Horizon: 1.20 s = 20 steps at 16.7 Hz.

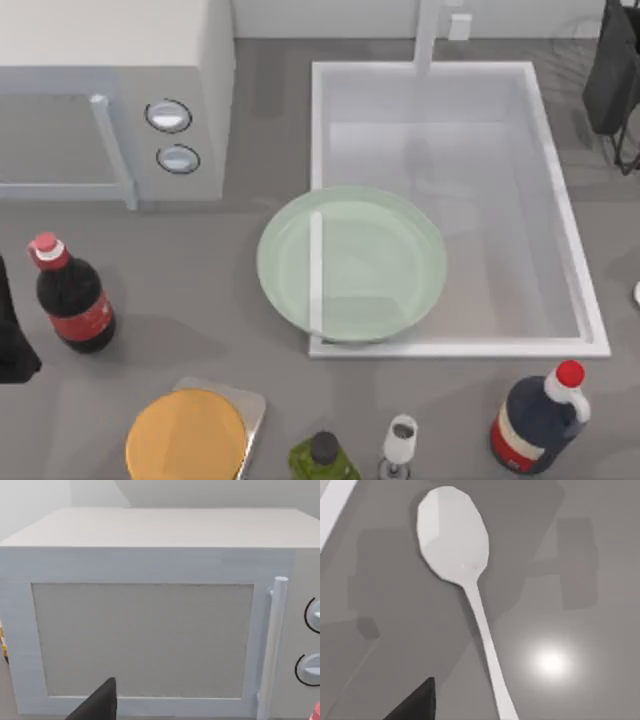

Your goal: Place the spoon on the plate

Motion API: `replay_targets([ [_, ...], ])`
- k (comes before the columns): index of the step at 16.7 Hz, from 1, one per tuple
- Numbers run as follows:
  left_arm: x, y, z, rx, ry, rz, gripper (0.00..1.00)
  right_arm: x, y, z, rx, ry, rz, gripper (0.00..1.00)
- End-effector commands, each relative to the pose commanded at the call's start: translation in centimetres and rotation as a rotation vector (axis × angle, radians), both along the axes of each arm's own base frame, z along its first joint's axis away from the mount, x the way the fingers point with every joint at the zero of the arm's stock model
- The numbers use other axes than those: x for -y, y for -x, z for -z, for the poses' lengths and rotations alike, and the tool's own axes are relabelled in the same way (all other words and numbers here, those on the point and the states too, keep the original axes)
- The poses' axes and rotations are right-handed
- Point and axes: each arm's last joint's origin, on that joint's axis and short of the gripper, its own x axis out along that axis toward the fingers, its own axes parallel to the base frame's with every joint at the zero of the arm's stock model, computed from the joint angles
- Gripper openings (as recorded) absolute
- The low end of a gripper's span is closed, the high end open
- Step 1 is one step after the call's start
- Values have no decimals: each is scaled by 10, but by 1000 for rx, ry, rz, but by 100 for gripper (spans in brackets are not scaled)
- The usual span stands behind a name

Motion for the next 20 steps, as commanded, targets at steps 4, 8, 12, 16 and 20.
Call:
replay_targets([
  [4,0,0,0,0,0,0,100,18,-46,12,-338,12,-124,100],
  [8,0,0,0,0,0,0,100,32,-74,27,-532,-12,-216,100],
  [12,0,0,0,0,0,0,100,35,-79,30,-571,-20,-237,100],
  [16,0,0,0,0,0,0,100,33,-79,31,-570,-19,-240,100],
  [20,0,0,0,0,0,0,100,35,-83,60,-573,-21,-236,100],
])
